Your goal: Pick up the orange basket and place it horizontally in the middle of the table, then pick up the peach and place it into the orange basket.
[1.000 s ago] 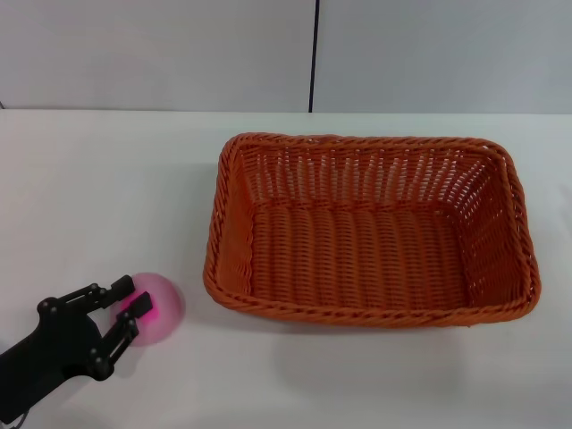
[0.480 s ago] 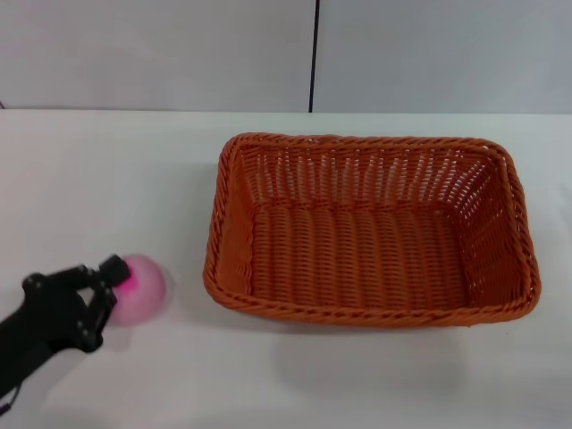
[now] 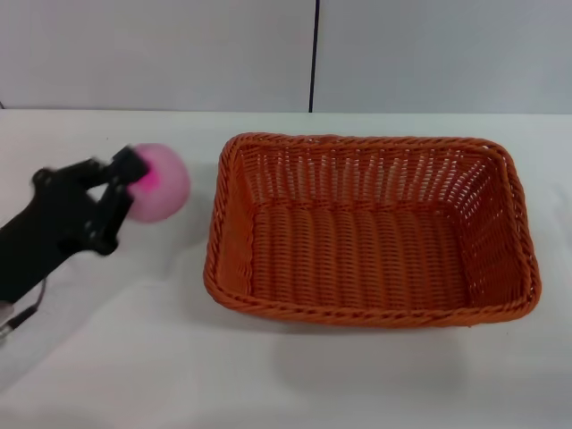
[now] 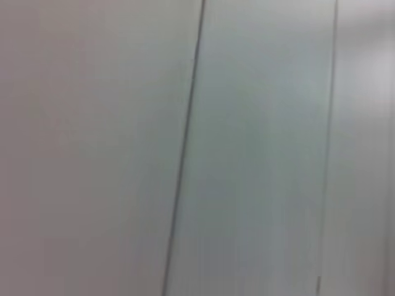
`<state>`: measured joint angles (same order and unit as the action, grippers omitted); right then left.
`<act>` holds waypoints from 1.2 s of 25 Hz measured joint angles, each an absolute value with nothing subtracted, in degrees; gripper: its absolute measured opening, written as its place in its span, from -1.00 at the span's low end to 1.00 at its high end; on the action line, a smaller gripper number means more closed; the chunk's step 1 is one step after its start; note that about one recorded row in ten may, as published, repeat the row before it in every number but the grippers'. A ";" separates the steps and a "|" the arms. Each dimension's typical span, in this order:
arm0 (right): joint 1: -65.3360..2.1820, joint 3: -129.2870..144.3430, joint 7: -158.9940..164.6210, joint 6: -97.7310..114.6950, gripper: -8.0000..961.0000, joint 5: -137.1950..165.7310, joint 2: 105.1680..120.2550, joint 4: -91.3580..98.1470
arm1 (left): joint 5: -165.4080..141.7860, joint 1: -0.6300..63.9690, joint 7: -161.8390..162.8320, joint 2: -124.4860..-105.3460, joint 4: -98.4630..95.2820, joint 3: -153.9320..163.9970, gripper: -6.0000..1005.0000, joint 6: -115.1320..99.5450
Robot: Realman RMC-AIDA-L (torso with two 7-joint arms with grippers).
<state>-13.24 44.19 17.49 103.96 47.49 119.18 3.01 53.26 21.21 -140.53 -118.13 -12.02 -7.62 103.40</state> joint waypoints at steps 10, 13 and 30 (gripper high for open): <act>-13.45 44.12 17.49 103.49 0.19 47.48 119.27 2.81 | 52.53 29.48 -141.00 -118.61 0.41 -2.03 -0.89 97.43; -13.46 44.10 17.49 103.50 0.19 47.48 119.27 2.68 | 52.50 29.75 -141.15 -118.63 1.46 -1.24 -0.85 96.73; -13.03 38.79 17.49 102.34 0.20 47.46 119.24 1.17 | 52.63 24.03 -146.24 -118.35 4.76 -5.39 0.07 92.05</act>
